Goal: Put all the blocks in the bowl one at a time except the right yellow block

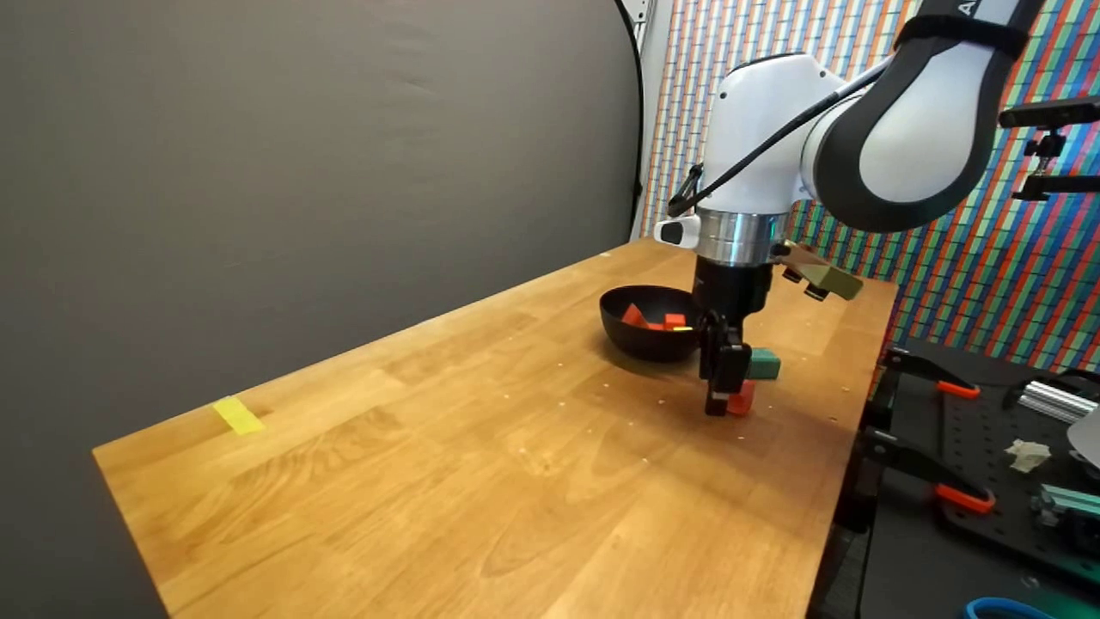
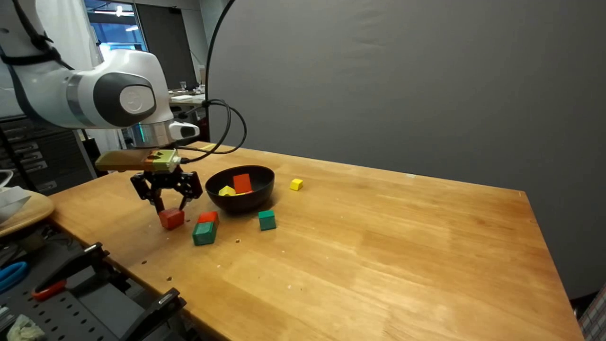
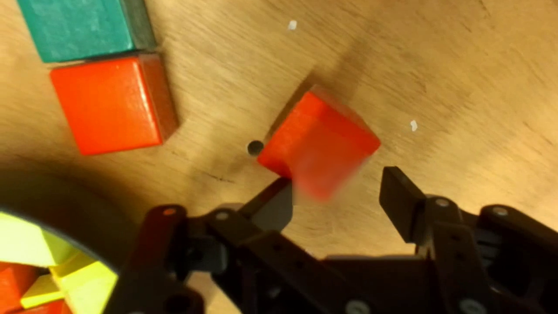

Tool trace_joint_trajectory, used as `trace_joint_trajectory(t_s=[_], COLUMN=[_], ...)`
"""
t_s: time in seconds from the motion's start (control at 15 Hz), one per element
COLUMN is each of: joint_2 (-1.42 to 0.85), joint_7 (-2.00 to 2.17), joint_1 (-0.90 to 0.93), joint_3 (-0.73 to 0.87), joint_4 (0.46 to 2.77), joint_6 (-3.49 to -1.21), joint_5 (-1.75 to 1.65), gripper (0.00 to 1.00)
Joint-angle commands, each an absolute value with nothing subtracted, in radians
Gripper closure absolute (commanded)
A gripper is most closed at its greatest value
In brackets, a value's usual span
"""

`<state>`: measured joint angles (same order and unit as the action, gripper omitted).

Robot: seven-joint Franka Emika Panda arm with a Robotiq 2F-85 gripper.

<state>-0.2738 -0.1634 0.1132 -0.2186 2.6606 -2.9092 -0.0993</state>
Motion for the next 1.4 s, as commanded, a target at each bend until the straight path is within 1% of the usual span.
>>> trace_joint_trajectory(t_s=[0.0,0.13,0.27,0.33,0.53,0.73,0.8,0.87,0.93,1.0,1.27,1.33], joint_2=[-0.265,-0.242,-0.218,-0.205,-0.172,-0.132,-0.126,-0.130,-0.139,-0.155,-0.209,-0.216], joint_7=[-0.093,-0.040,0.012,0.061,0.230,0.465,0.542,0.611,0.633,0.652,0.524,0.495], joint_1=[0.168,0.210,0.237,0.265,0.346,0.462,0.487,0.496,0.494,0.489,0.434,0.378], joint_3=[-0.169,-0.137,-0.132,-0.111,-0.037,0.103,0.139,0.155,0.156,0.156,0.104,0.060], joint_4=[2.640,2.648,2.672,2.684,2.695,2.695,2.686,2.676,2.669,2.661,2.668,2.676], joint_6=[-2.892,-2.882,-2.879,-2.885,-2.880,-2.867,-2.844,-2.825,-2.811,-2.797,-2.797,-2.807], joint_5=[-0.129,-0.158,-0.155,-0.171,-0.231,-0.378,-0.431,-0.477,-0.479,-0.473,-0.332,-0.348], gripper=[0.72,0.87,0.81,0.63,0.45,0.20,0.13,0.05,0.01,0.00,0.00,0.00])
